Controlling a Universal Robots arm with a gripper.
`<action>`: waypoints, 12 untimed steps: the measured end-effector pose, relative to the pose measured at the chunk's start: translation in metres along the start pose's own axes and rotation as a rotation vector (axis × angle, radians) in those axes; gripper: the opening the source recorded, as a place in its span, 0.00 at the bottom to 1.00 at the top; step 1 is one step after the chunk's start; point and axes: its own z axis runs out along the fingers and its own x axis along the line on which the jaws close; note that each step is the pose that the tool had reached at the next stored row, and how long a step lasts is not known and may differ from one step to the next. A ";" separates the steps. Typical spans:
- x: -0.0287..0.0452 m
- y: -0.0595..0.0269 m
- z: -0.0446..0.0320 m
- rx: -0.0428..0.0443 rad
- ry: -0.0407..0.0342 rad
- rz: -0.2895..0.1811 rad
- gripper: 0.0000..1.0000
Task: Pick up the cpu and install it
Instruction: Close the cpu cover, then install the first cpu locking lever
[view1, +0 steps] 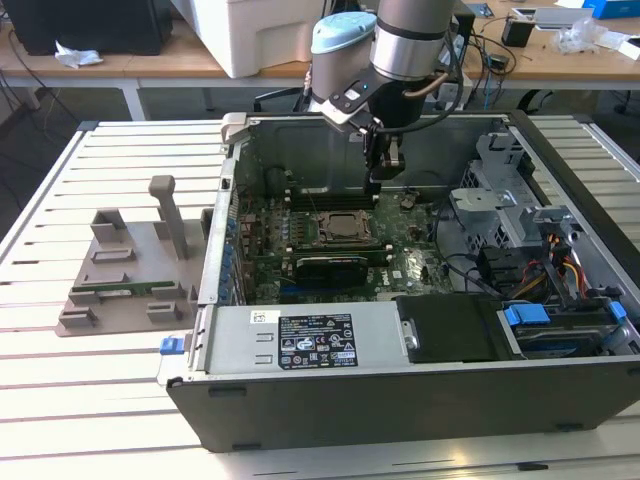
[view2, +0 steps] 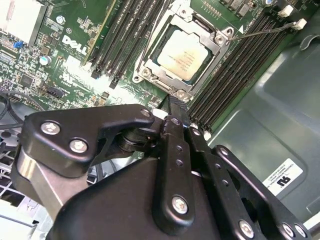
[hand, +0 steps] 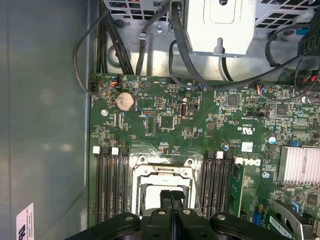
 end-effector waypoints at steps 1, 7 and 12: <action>0.0000 0.0000 0.0000 0.0000 0.0000 0.000 0.11; 0.0000 0.0000 -0.0003 -0.0002 -0.0033 -0.037 0.11; 0.0000 0.0000 -0.0003 -0.0015 -0.0204 -0.243 0.11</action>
